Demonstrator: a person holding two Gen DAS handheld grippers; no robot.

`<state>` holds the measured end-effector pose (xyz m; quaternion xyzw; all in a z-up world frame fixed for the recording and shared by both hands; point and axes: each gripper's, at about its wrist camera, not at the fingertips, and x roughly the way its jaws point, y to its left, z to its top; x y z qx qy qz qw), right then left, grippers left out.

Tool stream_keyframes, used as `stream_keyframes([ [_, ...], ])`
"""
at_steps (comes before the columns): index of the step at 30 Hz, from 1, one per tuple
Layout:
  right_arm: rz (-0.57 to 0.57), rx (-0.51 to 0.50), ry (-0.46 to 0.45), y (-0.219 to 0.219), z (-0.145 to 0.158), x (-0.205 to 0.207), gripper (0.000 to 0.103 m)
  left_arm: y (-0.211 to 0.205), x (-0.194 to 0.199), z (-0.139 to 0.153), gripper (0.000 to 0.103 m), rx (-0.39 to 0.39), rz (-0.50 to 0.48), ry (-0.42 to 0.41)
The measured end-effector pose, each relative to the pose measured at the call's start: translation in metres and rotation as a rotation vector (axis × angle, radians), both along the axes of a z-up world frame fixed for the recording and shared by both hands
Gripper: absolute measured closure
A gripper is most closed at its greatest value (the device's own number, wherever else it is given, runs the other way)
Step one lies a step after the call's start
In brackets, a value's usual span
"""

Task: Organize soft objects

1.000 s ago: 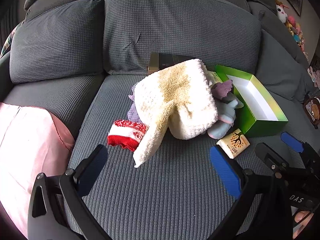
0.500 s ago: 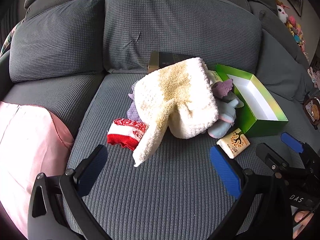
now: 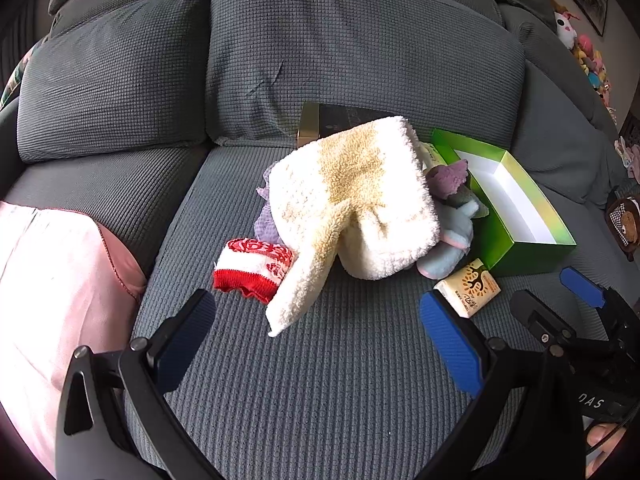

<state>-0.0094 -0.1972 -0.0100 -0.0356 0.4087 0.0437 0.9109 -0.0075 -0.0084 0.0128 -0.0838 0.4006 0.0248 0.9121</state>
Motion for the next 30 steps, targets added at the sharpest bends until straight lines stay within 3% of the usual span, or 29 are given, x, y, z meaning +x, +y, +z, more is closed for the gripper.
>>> stream_keyframes([
  [3,0.001,0.002,-0.002,0.0,-0.001,0.0,0.0,0.005,0.001,-0.002,0.001,-0.042,-0.008,0.003],
  [7,0.011,-0.005,0.013,0.002,-0.006,0.001,0.0,0.037,0.008,-0.016,0.001,-0.303,-0.018,0.037],
  [11,0.112,-0.015,-0.001,0.017,-0.011,-0.003,0.0,0.067,0.008,-0.026,0.001,-0.434,0.027,0.034],
  [15,0.225,0.04,0.008,0.04,-0.015,0.006,0.0,0.089,0.008,-0.035,0.001,-0.587,0.042,0.022],
  [18,0.263,-0.03,-0.061,0.06,-0.013,0.021,0.0,0.093,0.008,-0.038,0.001,-0.583,0.049,0.025],
  [23,0.281,-0.055,-0.112,0.077,0.001,0.052,0.0,0.099,0.009,-0.044,0.001,-0.626,-0.001,-0.016],
  [28,0.336,-0.116,-0.12,0.093,0.003,0.077,0.023,0.096,0.011,-0.059,0.001,-0.633,-0.053,-0.014],
  [30,0.344,-0.162,-0.113,0.101,-0.002,0.087,0.027,0.091,0.01,-0.064,0.001,-0.602,-0.057,-0.016],
])
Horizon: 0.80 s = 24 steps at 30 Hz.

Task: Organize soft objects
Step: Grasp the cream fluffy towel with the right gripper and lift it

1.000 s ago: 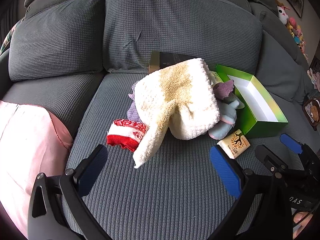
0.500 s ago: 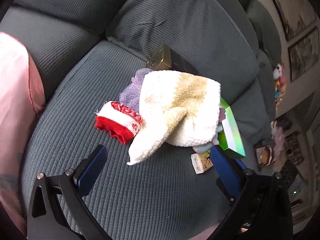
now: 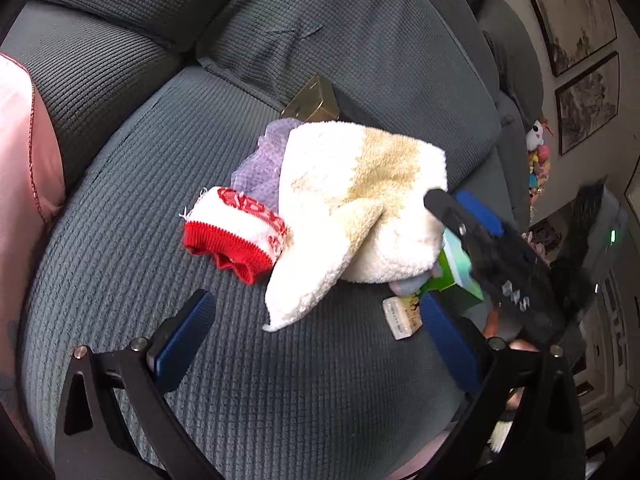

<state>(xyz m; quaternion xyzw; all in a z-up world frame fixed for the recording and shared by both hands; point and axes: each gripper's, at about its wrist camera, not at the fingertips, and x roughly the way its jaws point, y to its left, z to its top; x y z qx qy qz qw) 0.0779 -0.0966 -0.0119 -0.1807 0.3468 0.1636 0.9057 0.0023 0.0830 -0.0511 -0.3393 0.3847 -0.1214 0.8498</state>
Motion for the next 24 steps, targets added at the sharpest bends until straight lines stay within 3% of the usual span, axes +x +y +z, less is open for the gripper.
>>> stream_keyframes([
  [2,0.0,-0.02,0.017,0.002,-0.005,0.008,0.029,-0.006,0.0,-0.002,0.002,0.039,-0.009,-0.009],
  [4,0.003,-0.031,0.041,0.004,-0.009,0.017,0.048,-0.016,0.004,-0.003,0.003,0.073,-0.035,-0.013],
  [5,0.007,-0.037,0.054,0.006,-0.012,0.019,0.052,-0.019,0.006,-0.003,0.003,0.086,-0.039,-0.021],
  [10,0.006,-0.011,0.076,0.0,-0.016,0.023,0.072,-0.028,0.021,-0.009,0.024,0.118,-0.055,-0.034],
  [13,0.004,-0.007,0.093,-0.004,-0.02,0.026,0.075,-0.029,0.031,-0.018,0.044,0.131,-0.071,-0.007],
  [15,0.012,-0.005,0.11,-0.005,-0.021,0.028,0.082,-0.03,0.035,-0.025,0.072,0.123,-0.077,0.013],
  [17,0.029,0.006,0.13,-0.006,-0.022,0.028,0.083,-0.03,0.037,-0.028,0.091,0.103,-0.08,0.024],
  [21,0.047,0.038,0.172,-0.007,-0.027,0.027,0.089,-0.024,0.035,-0.028,0.095,0.074,-0.061,0.052],
  [24,0.055,0.088,0.204,-0.01,-0.027,0.022,0.089,-0.019,0.023,-0.016,0.095,0.039,-0.062,0.02],
])
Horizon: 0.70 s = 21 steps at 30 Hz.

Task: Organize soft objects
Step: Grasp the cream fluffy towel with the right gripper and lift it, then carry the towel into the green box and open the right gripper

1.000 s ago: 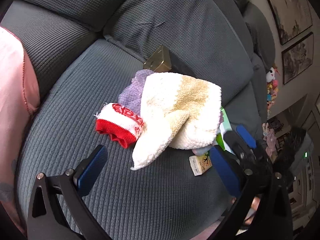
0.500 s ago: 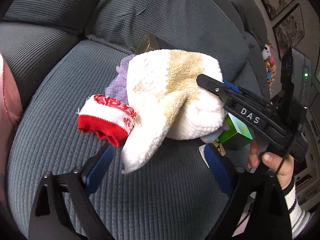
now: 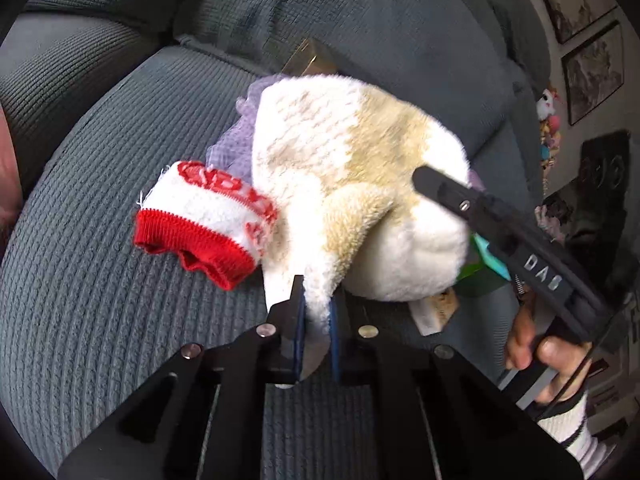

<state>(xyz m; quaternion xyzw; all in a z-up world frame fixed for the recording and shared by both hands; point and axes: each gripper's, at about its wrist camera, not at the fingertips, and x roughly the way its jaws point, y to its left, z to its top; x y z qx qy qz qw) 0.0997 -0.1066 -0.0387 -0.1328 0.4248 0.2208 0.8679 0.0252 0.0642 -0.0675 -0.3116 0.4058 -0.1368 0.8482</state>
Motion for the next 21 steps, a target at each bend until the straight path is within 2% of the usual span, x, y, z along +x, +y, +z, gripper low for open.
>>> stream_keyframes([
  [3,0.024,0.074,0.0,-0.001,0.014,-0.017,0.089,0.003,-0.017,0.024,0.095,-0.019,-0.004,-0.066],
  [10,0.088,0.168,-0.116,0.006,0.076,-0.056,0.089,0.004,-0.054,0.079,0.095,-0.04,0.001,-0.211],
  [17,0.116,0.203,-0.241,0.006,0.127,-0.088,0.089,-0.019,-0.07,0.134,0.095,0.033,-0.031,-0.321],
  [21,0.105,0.199,-0.3,-0.003,0.143,-0.1,0.089,-0.038,-0.055,0.147,0.095,0.077,-0.065,-0.324],
])
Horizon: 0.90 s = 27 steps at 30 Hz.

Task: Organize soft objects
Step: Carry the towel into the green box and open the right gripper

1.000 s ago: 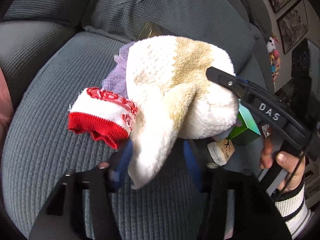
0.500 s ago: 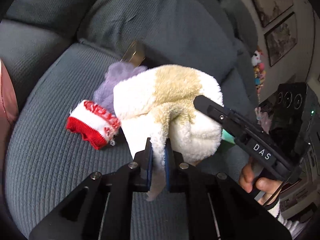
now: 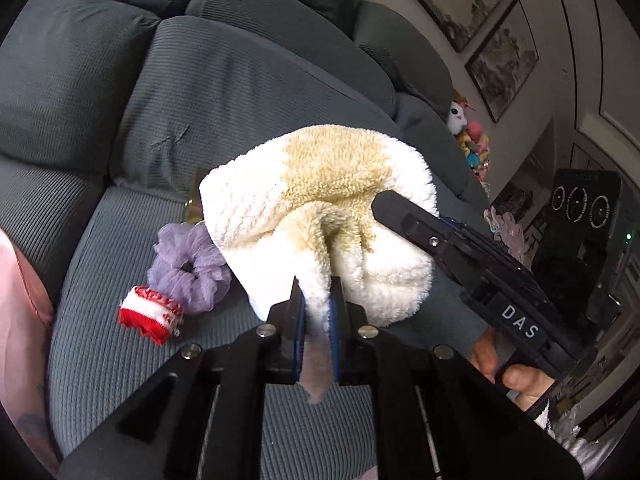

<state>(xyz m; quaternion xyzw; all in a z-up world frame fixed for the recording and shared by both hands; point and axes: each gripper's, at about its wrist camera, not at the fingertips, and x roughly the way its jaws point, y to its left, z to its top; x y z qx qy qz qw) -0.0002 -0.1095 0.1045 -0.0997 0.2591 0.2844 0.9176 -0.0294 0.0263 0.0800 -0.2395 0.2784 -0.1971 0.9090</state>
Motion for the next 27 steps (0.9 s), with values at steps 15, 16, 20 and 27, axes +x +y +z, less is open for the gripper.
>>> stream_keyframes([
  [15,-0.226,-0.01,-0.056,-0.095,0.02,0.026,0.089,-0.091,0.094,0.014,0.095,0.099,-0.173,0.015],
  [16,-0.241,-0.012,-0.058,-0.101,0.021,0.03,0.089,-0.098,0.103,0.013,0.095,0.101,-0.188,0.023],
  [20,-0.312,-0.018,-0.059,-0.129,0.017,0.049,0.089,-0.129,0.137,0.01,0.095,0.126,-0.23,0.04],
  [27,-0.428,-0.036,-0.008,-0.178,-0.012,0.082,0.089,-0.169,0.187,-0.016,0.095,0.169,-0.269,0.111],
])
